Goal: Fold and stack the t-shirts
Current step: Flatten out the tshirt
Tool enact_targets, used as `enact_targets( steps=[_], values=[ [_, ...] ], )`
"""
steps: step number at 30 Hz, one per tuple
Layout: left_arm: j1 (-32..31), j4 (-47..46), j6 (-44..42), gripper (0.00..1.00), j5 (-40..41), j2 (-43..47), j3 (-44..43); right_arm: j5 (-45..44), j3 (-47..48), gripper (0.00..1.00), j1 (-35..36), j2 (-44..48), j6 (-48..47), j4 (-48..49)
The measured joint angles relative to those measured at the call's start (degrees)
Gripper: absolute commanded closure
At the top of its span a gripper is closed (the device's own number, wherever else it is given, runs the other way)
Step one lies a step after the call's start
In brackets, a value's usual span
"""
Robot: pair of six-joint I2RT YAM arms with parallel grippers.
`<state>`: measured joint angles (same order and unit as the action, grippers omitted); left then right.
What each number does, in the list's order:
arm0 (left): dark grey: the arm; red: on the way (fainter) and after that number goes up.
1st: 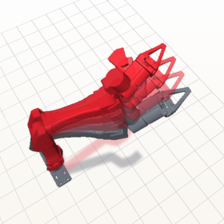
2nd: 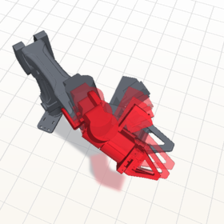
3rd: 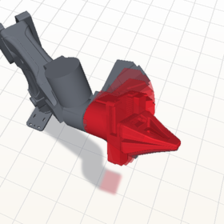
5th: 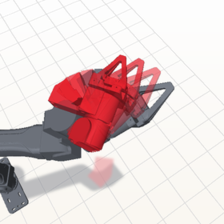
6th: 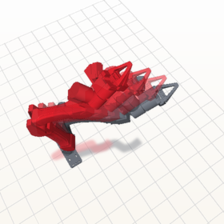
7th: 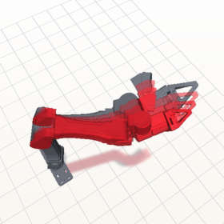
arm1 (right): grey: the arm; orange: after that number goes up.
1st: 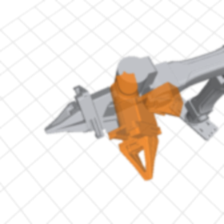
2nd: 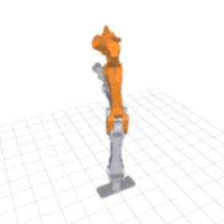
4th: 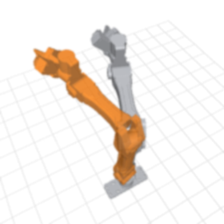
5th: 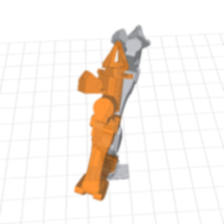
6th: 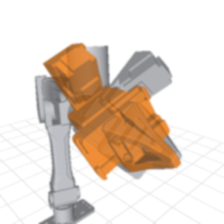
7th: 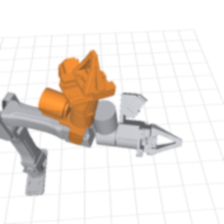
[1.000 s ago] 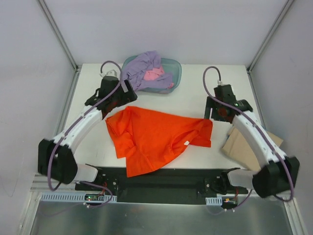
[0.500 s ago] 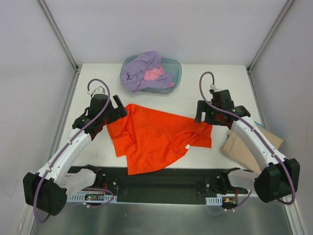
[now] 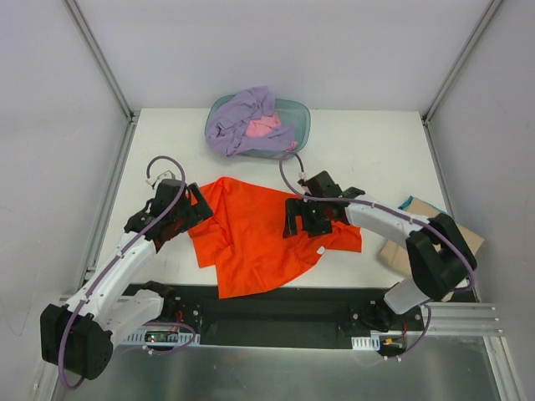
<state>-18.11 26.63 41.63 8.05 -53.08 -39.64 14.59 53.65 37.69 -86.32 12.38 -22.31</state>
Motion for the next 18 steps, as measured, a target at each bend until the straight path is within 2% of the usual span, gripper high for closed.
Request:
enact_targets(
  steps=[4,8,11,12,15,18],
  values=[
    [2.23,0.00,1.05,0.02,-0.09,-2.36,0.94,0.31,0.02,0.03,-0.52,-7.04,1.49,1.70],
    [4.00,-0.24,1.86,0.24,-0.55,-6.82,1.27,1.64,1.05,0.03,-3.13,-8.72,2.93,2.75],
    [4.81,-1.36,2.27,0.33,-1.92,-10.78,1.33,2.89,1.42,0.03,-5.31,-9.38,3.76,3.23],
    [5.14,-1.84,2.32,0.39,-2.51,-12.07,1.40,3.34,1.53,0.03,-6.12,-9.57,3.91,3.37],
    [5.49,-3.30,2.32,0.46,-4.48,-15.39,1.46,4.00,1.73,0.03,-7.76,-9.86,3.98,3.69],
    [5.46,-4.76,2.16,0.48,-5.77,-17.88,1.46,4.24,1.73,0.03,-8.98,-9.88,3.91,3.69]
  ],
)
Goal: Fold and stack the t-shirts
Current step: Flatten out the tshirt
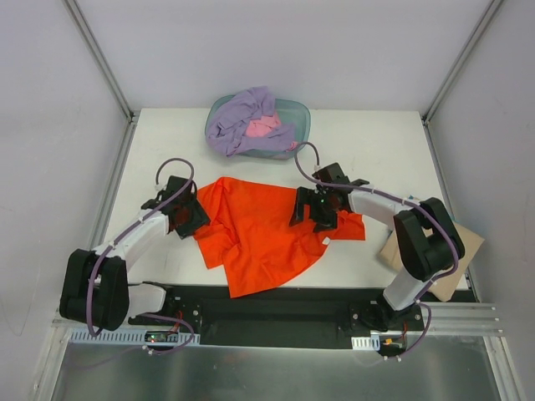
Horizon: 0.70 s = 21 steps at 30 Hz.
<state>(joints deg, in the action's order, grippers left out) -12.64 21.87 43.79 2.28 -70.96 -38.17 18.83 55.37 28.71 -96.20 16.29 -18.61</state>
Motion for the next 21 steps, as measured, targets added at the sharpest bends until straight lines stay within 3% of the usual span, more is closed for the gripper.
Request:
enact_targets(
  steps=[7,14,21],
  values=[
    [0.00,-1.25,-0.42,0.47,-1.11,-2.78,0.13,-0.09,0.24,0.03,-3.28,0.00,-0.85,-0.20],
    [0.00,-2.86,-1.18,0.62,-3.72,-5.92,0.13,-0.13,0.35,0.03,-4.04,-0.02,-1.81,-0.46],
    [0.00,-4.52,-1.40,0.65,-7.45,-7.06,0.09,-0.15,0.35,0.03,-4.04,-0.02,-1.97,-0.48]
  ],
)
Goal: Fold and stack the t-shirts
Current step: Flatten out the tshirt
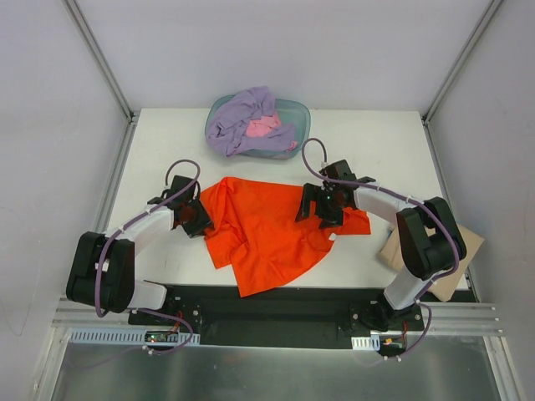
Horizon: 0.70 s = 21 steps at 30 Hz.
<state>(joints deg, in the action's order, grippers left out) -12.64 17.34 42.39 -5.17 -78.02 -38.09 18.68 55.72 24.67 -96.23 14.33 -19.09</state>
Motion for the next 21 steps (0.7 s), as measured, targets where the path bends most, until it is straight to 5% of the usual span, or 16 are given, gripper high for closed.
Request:
enact_targets(
  steps=[21],
  values=[
    [0.00,4.57,-1.09,0.62,2.58,6.62,-1.86,-2.16,0.00,0.03,0.00,0.37,-0.94,-0.83]
  ],
)
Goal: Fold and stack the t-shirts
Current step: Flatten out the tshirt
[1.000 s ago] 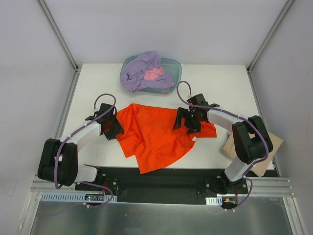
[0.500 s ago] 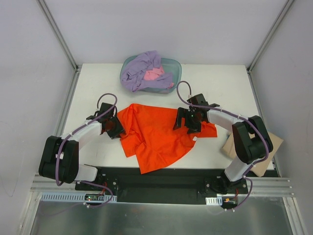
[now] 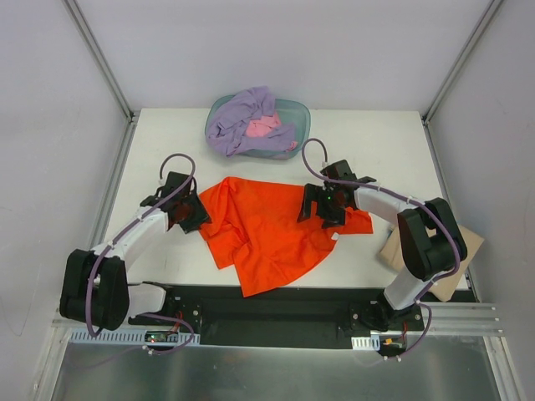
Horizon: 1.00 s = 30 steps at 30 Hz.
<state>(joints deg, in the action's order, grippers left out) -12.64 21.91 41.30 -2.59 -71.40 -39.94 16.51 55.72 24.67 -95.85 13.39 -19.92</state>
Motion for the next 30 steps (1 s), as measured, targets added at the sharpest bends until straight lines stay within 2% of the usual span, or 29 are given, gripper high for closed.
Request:
enact_targets(
  steps=[5,8,12,15,24,30],
  values=[
    [-0.04,-0.04,-0.31,0.66,-0.35,-3.80,-2.19,-0.83,0.00,0.03,0.00,0.15,-0.17,-0.37],
    [-0.11,-0.35,-0.37,0.72,-0.44,-7.30,-2.80,-1.07,0.00,0.03,0.00,0.22,-0.35,-0.48],
    [-0.17,-0.74,-0.28,0.83,-1.40,-10.16,-3.13,-1.16,0.00,0.03,0.00,0.24,-0.37,-0.50],
    [-0.55,-1.49,-0.04,1.00,-1.70,-10.73,-3.34,-1.25,-0.02,0.03,0.00,0.24,-0.37,-0.52],
    [-0.92,-2.78,0.00,1.00,-1.88,-8.90,-3.43,-2.10,-0.02,0.03,-0.02,0.44,-0.44,-0.87],
    [-0.92,-3.32,-0.02,1.00,-1.31,2.82,-2.38,-5.57,-0.07,0.03,-1.09,0.98,-1.18,-2.84]
  ],
)
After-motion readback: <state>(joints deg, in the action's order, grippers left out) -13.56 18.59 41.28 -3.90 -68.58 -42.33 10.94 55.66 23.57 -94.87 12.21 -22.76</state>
